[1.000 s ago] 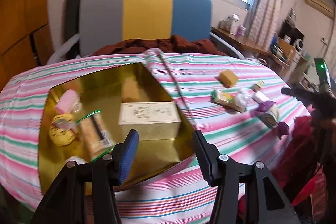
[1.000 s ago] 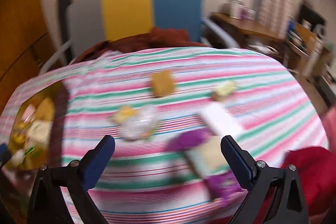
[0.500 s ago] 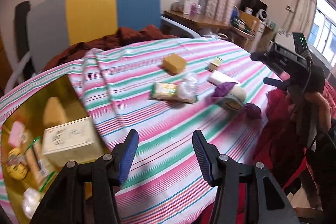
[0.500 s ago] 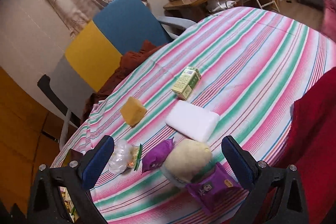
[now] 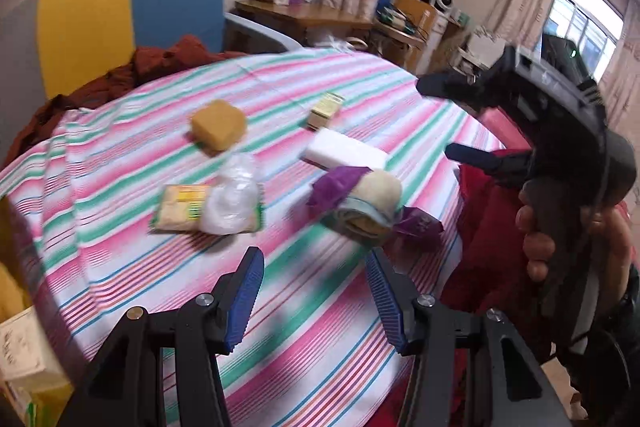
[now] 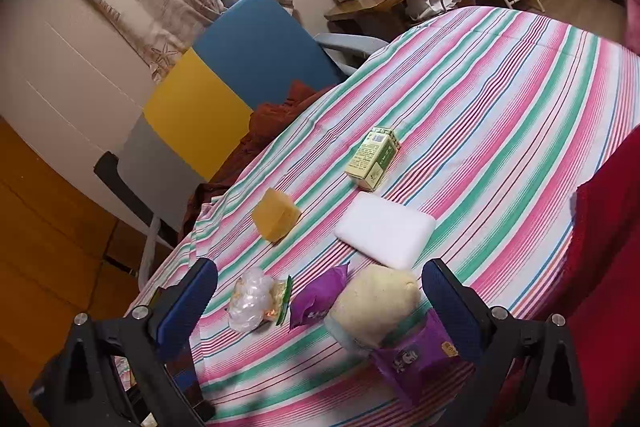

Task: Organize objects
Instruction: 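Grasp the cream knitted sleeve with the left gripper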

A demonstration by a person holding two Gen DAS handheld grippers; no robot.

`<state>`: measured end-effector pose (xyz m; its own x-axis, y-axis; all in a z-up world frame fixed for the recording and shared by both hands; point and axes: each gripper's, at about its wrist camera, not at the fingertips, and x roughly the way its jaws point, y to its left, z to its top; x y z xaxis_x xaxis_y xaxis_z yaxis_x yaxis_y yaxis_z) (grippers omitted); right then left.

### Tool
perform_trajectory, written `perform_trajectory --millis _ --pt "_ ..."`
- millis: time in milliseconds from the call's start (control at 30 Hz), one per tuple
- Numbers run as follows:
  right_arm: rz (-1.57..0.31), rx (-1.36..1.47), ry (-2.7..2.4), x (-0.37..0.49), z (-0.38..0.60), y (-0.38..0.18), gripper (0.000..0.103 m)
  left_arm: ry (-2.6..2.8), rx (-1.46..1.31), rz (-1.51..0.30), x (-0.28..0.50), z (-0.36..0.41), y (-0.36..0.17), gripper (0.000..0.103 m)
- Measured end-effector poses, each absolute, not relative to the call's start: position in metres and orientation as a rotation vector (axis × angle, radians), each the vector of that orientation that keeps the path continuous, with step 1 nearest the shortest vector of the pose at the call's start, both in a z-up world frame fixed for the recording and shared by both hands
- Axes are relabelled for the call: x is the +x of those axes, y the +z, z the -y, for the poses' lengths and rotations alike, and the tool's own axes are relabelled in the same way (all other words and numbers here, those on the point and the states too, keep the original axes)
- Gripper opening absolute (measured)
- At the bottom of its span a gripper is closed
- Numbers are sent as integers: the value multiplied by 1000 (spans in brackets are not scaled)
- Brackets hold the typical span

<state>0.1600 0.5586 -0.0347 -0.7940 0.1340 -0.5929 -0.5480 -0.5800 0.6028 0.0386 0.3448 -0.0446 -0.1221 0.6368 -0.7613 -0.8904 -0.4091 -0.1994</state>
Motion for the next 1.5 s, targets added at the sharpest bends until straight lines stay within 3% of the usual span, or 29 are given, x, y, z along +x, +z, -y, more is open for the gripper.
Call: perform_trajectory --millis 233,533,867,1233,1500 --pt "-1209 -639 2414 168 -562 -34 103 1579 -967 -408 52 -379 -65 45" --pt "-1245 -646 2421 166 -565 -36 103 1563 -1021 -304 34 -412 -69 44" --pt "-1267 -654 2421 164 -567 -39 103 1787 -1086 -300 -14 -421 -83 45" --pt "-1300 -633 2420 167 -570 -40 103 1576 -988 -438 25 -443 -88 45" --pt "-1307 -648 2426 167 -571 -40 103 1479 -957 -530 32 -471 -94 54"
